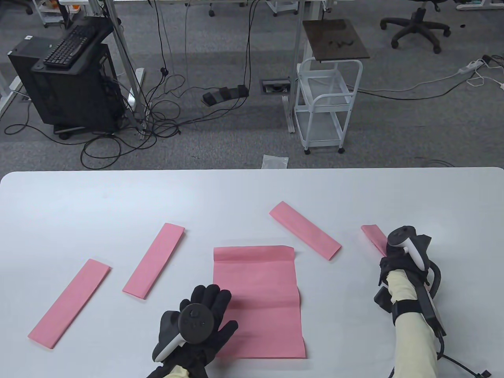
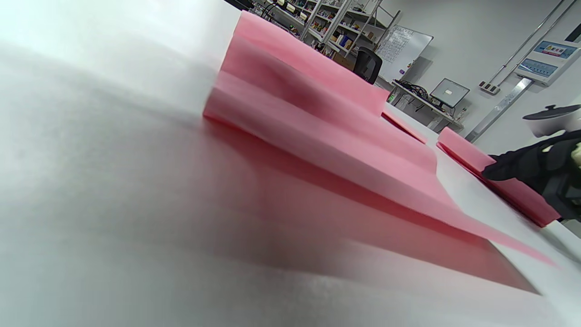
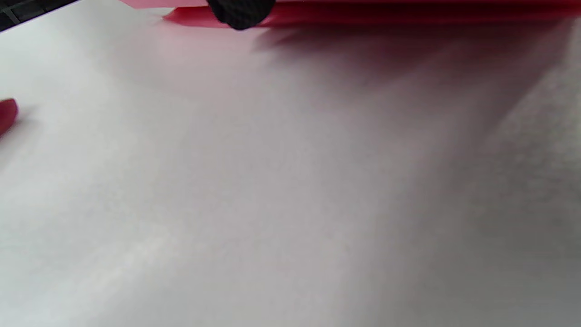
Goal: Unfold complexly folded papers and stack
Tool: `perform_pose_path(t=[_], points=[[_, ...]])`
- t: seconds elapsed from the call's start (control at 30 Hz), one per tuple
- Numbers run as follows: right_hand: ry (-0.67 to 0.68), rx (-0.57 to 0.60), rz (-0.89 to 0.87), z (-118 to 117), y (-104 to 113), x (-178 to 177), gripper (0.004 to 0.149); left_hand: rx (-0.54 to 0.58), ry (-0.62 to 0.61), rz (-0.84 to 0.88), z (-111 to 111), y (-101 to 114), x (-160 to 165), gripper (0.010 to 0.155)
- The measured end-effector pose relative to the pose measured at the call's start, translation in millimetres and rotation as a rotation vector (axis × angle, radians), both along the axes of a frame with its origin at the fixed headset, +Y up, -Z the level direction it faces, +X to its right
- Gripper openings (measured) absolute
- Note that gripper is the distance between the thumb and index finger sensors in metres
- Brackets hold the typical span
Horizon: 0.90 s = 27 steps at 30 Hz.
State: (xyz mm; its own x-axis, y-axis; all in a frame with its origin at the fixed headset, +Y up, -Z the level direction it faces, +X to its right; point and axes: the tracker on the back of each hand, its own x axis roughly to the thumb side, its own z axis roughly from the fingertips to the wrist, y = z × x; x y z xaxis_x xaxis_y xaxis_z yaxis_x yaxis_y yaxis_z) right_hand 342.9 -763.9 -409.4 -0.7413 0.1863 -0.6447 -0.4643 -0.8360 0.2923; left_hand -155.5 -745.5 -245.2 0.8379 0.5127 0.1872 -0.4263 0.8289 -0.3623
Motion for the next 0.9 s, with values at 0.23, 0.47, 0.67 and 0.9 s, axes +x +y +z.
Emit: perform_pose_path(t=[0.23,0.47,0.67,0.9], points=[[0.048,0.256,-0.088,13.8,33.6,-3.0,0.052,-0.019,-0.013,0.011,-0.1,-5.4,3.6,0.070],[0.201,0.620,-0.513,49.9,76.9,-53.7,0.053,-0.015,-0.020,0.123,-6.2,-0.9,11.0,0.071],[0.421,0.733,-0.857,85.6,83.0,-139.8,0.053,-0.089,-0.033,0.327,-24.8,3.5,26.1,0.079],[0.535,0.668,-1.454,114.8,54.8,-219.8,0.056,-0.252,-0.040,0.655,-31.3,-4.4,30.4,0.094]])
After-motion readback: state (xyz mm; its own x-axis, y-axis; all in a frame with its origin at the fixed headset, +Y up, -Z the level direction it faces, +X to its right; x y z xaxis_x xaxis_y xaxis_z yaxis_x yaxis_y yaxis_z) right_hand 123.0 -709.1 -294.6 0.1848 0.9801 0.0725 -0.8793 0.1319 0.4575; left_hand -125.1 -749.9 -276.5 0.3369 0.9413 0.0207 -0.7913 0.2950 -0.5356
